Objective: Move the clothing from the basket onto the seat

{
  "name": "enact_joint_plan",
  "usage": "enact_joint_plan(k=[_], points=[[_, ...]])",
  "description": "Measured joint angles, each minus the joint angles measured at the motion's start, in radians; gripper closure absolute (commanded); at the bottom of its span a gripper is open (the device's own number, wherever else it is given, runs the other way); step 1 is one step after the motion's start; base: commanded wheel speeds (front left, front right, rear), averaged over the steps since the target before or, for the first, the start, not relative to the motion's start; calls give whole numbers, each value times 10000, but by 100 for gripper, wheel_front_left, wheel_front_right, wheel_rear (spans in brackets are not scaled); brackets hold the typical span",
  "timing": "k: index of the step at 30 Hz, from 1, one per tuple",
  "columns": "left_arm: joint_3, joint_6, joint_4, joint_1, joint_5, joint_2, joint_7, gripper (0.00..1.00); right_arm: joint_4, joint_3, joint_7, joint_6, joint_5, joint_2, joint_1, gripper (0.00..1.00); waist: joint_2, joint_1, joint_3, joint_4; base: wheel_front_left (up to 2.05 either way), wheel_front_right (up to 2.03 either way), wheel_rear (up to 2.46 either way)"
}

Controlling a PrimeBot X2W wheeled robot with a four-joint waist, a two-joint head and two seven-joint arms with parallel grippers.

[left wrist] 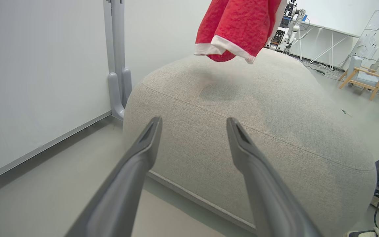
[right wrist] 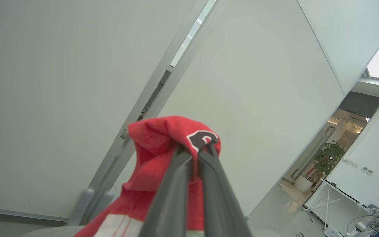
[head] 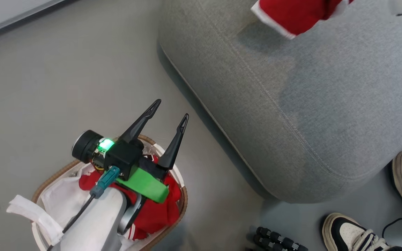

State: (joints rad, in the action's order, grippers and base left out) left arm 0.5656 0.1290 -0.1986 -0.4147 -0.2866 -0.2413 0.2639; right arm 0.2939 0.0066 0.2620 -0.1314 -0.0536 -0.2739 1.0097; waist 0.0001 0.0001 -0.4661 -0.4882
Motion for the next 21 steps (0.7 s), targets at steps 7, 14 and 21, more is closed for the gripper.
enact_joint_plan(k=[7,14,21], points=[[90,0,94,-460,-2,-196,2,0,949,-1442,13,0,-723,2,454,100,0,1,-1000,596,0,0,0],[-127,0,151,-589,-2,-387,2,0,1825,-2378,13,0,-1335,541,6,100,0,0,-1676,1163,0,0,0],[-297,0,132,-555,-4,-454,2,0,3012,-3473,13,0,-2096,988,-933,100,0,1,-2025,1663,0,0,0]])
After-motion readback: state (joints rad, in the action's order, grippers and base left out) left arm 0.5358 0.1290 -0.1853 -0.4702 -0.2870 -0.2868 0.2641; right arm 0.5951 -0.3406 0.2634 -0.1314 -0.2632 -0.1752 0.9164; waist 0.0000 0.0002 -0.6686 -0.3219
